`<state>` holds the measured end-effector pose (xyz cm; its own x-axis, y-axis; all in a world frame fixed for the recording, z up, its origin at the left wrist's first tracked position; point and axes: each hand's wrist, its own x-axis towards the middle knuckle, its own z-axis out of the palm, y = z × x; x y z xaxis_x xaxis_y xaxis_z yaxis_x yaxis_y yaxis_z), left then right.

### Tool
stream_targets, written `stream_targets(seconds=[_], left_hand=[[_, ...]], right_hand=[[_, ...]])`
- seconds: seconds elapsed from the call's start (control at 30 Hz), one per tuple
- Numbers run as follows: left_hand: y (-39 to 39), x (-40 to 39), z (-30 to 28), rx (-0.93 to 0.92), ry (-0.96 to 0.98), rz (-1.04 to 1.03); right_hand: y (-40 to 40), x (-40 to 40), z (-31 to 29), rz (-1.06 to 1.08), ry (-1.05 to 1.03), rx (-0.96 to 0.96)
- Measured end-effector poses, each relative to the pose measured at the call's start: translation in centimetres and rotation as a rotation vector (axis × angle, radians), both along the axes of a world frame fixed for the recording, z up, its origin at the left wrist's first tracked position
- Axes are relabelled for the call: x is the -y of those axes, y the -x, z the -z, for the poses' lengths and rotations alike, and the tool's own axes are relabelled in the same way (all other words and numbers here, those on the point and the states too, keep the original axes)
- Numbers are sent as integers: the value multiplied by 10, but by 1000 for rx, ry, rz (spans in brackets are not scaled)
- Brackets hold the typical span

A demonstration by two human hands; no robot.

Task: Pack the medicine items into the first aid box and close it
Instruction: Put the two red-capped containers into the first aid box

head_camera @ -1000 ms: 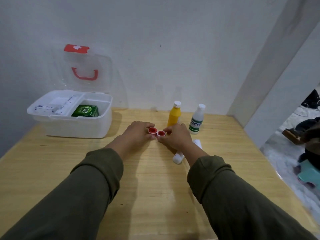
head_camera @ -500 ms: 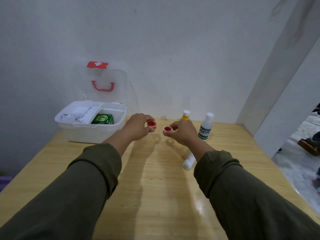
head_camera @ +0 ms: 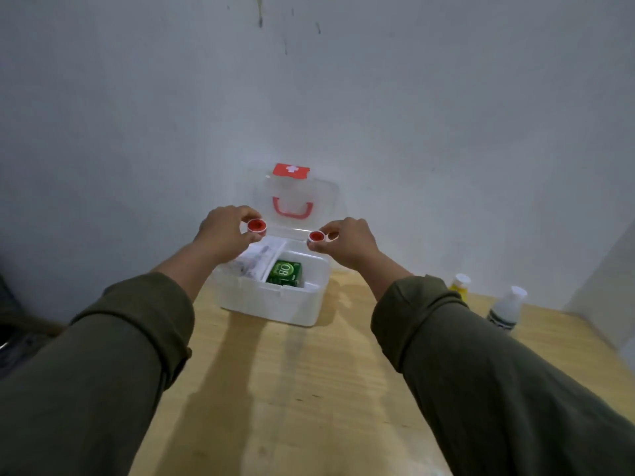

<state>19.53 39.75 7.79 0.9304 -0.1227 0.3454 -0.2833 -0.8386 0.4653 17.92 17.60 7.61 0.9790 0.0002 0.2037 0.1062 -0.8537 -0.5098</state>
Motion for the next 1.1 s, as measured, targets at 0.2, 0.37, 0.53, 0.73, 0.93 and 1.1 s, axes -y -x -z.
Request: stream_targets(seconds=[0.2,0.37,0.53,0.73,0.93,1.1], left_hand=[[-23,-36,18,-57,-5,-63],[-37,-47,26,-85,3,-77],[-46,-47,28,-99,19,-65],[-55,-43,36,-109,72,-43],[-58,-38,39,-121,94,-3],[-58,-40,41,-126,64,-6]], right_hand=[[-40,-57,18,-79,4,-40],[-62,-80,26,-92,-54,-73],[-72,-93,34,-104,-82,-99],[-75,-97,39,-100,-71,-144],[-72,-100,37,-115,-29,-127],[-73,-101,39,-93,20,-112]])
